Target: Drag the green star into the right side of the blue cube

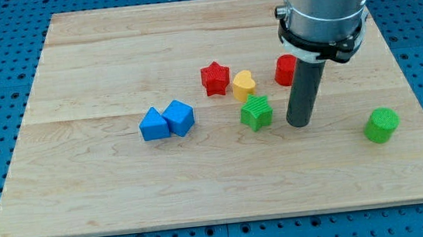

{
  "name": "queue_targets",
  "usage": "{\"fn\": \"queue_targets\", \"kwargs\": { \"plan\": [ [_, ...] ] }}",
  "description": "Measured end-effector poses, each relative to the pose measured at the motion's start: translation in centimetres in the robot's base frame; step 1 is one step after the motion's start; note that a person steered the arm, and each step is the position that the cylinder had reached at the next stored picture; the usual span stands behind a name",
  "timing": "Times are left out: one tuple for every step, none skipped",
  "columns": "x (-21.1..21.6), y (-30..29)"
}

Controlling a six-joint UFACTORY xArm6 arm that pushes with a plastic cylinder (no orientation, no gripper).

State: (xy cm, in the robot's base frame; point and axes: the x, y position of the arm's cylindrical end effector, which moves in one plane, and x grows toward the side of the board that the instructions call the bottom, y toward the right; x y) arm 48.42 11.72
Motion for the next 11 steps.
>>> {"fn": "queue_targets", "kwargs": {
  "plan": [
    [-1.1, -0.1],
    [-1.3, -1.4],
    [-1.3, -2.6],
    [-1.3, -3.6],
    [-1.3, -4.5],
    [-1.3, -5.2],
    [-1.3, -6.2],
    [-1.3, -7.3],
    [-1.3, -8.4],
    [-1.3, -9.4],
    [-1.3, -9.4]
  ]
}}
